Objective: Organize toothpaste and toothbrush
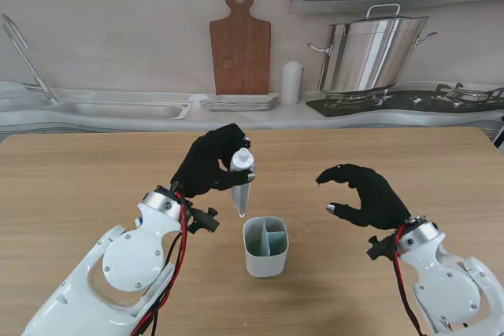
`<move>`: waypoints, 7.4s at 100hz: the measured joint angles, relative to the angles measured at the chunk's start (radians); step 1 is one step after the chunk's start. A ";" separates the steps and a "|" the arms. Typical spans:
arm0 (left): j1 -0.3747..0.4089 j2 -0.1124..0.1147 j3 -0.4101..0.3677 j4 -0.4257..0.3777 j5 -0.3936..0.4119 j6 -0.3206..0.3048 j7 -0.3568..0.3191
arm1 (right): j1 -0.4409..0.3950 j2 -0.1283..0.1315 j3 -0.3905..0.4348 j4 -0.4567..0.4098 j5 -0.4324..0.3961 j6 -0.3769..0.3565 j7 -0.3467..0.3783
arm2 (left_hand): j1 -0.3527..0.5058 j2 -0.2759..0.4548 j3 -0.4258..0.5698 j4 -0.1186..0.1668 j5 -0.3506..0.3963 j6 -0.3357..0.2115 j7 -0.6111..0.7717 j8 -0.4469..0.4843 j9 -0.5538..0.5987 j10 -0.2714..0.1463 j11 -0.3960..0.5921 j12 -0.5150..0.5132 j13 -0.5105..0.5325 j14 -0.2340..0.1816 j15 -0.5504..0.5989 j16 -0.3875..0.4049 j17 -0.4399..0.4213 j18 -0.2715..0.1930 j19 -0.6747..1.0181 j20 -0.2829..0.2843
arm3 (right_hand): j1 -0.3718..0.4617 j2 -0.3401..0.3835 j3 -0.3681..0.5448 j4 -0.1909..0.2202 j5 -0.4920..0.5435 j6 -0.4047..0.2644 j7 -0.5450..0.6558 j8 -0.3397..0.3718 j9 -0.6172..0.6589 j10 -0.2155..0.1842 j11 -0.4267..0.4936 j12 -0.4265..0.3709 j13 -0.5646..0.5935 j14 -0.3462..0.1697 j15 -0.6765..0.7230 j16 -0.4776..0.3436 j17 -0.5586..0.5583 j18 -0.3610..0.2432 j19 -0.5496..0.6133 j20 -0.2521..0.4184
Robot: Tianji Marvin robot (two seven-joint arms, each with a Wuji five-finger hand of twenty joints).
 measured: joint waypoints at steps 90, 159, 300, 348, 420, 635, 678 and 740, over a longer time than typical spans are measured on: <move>0.063 -0.005 0.026 0.030 -0.157 -0.114 -0.047 | -0.005 0.001 0.002 0.009 -0.008 -0.001 -0.003 | 0.011 -0.018 0.002 0.000 0.011 0.008 0.001 -0.022 0.010 0.016 0.003 0.000 0.010 0.010 0.010 0.000 0.001 0.014 0.005 0.004 | 0.000 0.000 0.000 0.000 -0.012 0.000 0.007 0.004 -0.031 0.000 0.000 0.000 -0.033 -0.008 0.019 -0.039 -0.022 -0.028 -0.001 -0.016; -0.019 -0.006 0.065 0.181 -0.217 -0.130 -0.093 | -0.011 0.001 0.003 0.015 0.009 0.000 0.001 | 0.011 -0.018 0.002 0.000 0.011 0.008 0.001 -0.022 0.010 0.016 0.003 0.000 0.010 0.010 0.011 0.001 0.001 0.014 0.005 0.011 | 0.000 0.000 0.000 0.000 -0.012 0.000 0.007 0.004 -0.031 0.000 0.000 0.000 -0.032 -0.009 0.022 -0.039 -0.022 -0.028 -0.001 -0.025; -0.102 -0.023 0.134 0.408 -0.257 -0.148 -0.150 | -0.014 0.002 0.003 0.026 0.008 0.001 0.011 | 0.008 0.013 0.009 0.000 -0.032 0.008 0.000 -0.031 -0.009 0.015 -0.019 0.013 -0.063 0.017 -0.044 0.009 -0.128 0.000 -0.020 0.078 | 0.000 0.000 0.000 -0.002 -0.009 0.000 0.007 0.003 -0.021 0.000 0.002 0.000 -0.005 -0.009 0.030 -0.039 -0.022 -0.018 -0.001 -0.026; -0.097 -0.012 0.125 0.409 -0.211 -0.171 -0.163 | -0.015 0.002 0.003 0.026 0.010 0.005 0.012 | -0.053 0.276 -0.007 0.107 -0.301 -0.006 -0.210 -0.250 -0.227 -0.024 -0.145 0.041 -0.244 -0.008 -0.085 -0.133 -0.228 -0.060 -0.070 0.084 | 0.000 0.000 0.000 -0.002 -0.009 0.000 0.007 0.003 -0.020 0.000 0.002 0.000 0.010 -0.010 0.030 -0.039 -0.021 -0.017 -0.001 -0.026; -0.089 -0.011 0.111 0.388 -0.188 -0.192 -0.137 | -0.018 0.003 0.002 0.026 0.010 0.013 0.013 | -0.164 0.452 -0.171 0.283 -0.423 -0.007 -0.341 -0.363 -0.436 -0.016 -0.286 -0.224 -0.297 -0.022 -0.100 -0.151 -0.266 -0.073 -0.078 0.104 | 0.000 0.000 0.000 -0.002 -0.009 0.000 0.007 0.004 -0.020 0.000 0.002 0.000 0.012 -0.010 0.030 -0.040 -0.020 -0.016 -0.001 -0.026; 0.354 0.156 -0.427 0.104 0.546 0.032 -0.567 | -0.014 0.004 -0.007 0.034 0.001 0.044 0.017 | -0.225 0.661 -0.683 0.253 -0.210 -0.098 -0.614 -0.594 -0.096 0.012 -0.307 -0.287 -0.020 -0.027 -0.011 -0.227 -0.011 -0.055 0.091 0.154 | 0.000 0.000 0.000 -0.002 -0.009 0.000 0.019 0.005 0.001 0.000 0.005 0.000 0.051 -0.011 0.038 -0.040 0.001 -0.016 0.005 -0.026; 0.288 0.170 -0.401 0.156 0.637 -0.042 -0.620 | -0.015 0.004 -0.007 0.034 0.001 0.052 0.017 | -0.225 0.657 -0.680 0.239 -0.115 -0.100 -0.516 -0.595 -0.081 0.013 -0.302 -0.376 -0.043 0.000 -0.183 -0.373 -0.029 -0.047 0.047 0.105 | 0.000 0.000 0.000 -0.002 -0.009 0.000 0.021 0.015 0.001 0.000 0.005 0.000 0.052 -0.011 0.037 -0.039 0.001 -0.016 0.005 -0.026; 0.203 0.181 -0.394 0.250 0.692 -0.217 -0.590 | -0.015 0.004 -0.008 0.038 0.001 0.059 0.016 | -0.226 0.613 -0.580 0.186 -0.131 -0.132 -0.421 -0.545 -0.111 -0.062 -0.458 -0.541 -0.170 -0.020 -0.457 -0.655 -0.103 -0.054 -0.114 -0.036 | 0.000 0.000 0.000 -0.002 -0.009 0.000 0.030 0.016 0.002 0.000 0.008 0.000 0.061 -0.011 0.037 -0.039 0.002 -0.014 0.005 -0.026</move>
